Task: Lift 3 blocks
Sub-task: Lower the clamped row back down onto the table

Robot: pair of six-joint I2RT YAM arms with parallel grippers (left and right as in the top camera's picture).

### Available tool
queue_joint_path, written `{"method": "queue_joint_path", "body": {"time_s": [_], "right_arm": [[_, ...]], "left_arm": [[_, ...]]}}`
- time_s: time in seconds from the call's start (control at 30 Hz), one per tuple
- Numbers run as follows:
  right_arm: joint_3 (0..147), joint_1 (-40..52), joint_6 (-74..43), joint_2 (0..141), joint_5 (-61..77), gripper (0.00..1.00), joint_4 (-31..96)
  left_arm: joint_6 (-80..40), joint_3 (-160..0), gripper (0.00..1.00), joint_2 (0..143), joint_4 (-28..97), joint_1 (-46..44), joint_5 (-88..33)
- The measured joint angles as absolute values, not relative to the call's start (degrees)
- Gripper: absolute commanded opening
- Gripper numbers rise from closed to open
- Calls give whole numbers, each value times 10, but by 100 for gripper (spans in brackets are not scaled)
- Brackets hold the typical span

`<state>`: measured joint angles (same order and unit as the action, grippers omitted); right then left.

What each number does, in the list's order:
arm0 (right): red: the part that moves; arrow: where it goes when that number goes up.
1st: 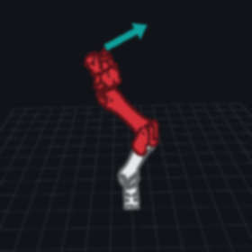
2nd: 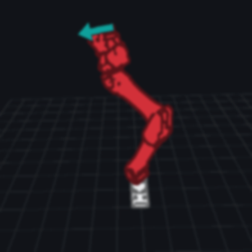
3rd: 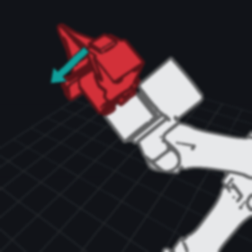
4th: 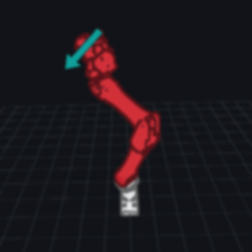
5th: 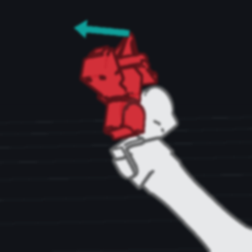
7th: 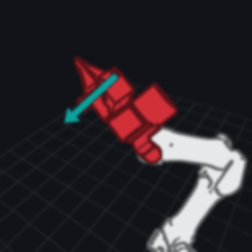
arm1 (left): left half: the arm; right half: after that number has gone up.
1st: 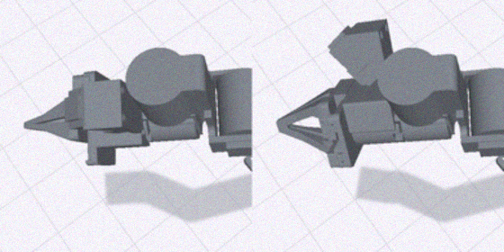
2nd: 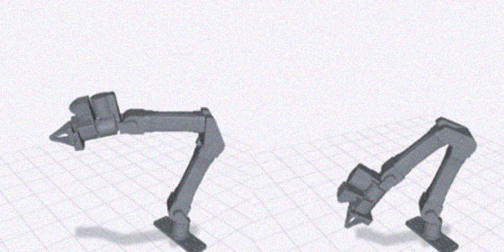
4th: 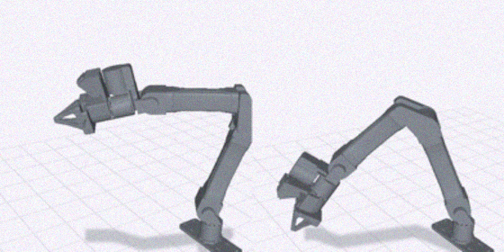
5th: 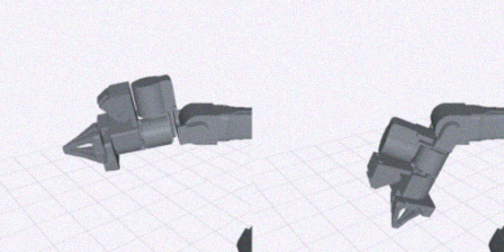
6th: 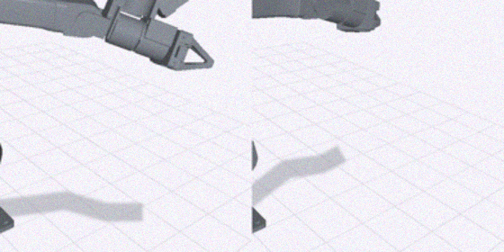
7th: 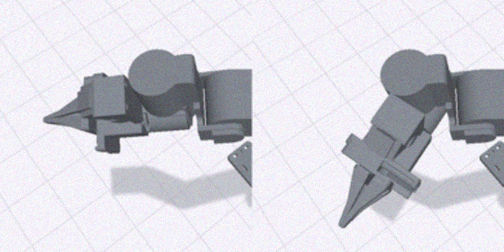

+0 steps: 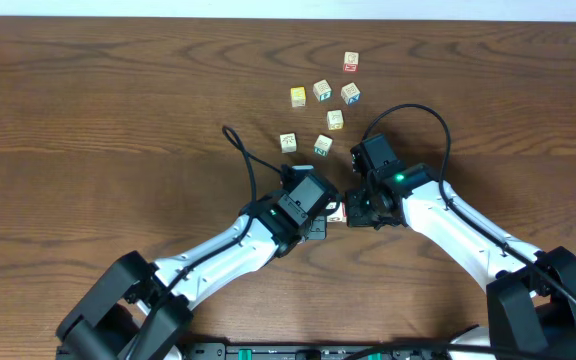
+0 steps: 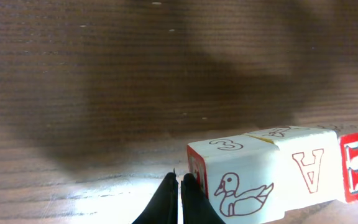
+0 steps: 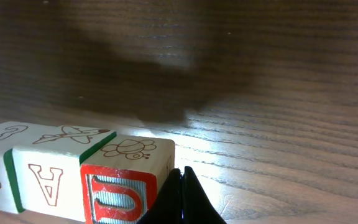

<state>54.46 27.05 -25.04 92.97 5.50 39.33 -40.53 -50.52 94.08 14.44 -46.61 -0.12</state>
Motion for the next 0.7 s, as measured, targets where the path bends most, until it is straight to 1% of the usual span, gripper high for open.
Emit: {"method": "queue_joint_path", "body": {"time_s": [0.2,0.37,0.7], "right_arm": [[541,270,-251,941,50,1,391],[541,270,-251,981,54,1,376],[548,271,-249,1008,55,1,368]], "left_arm": [[-409,-505,7,969,130,-466,-11],[-411,-505,7,998,126,-466,-19],[-411,-504,7,1000,131,-467,-2]]}}
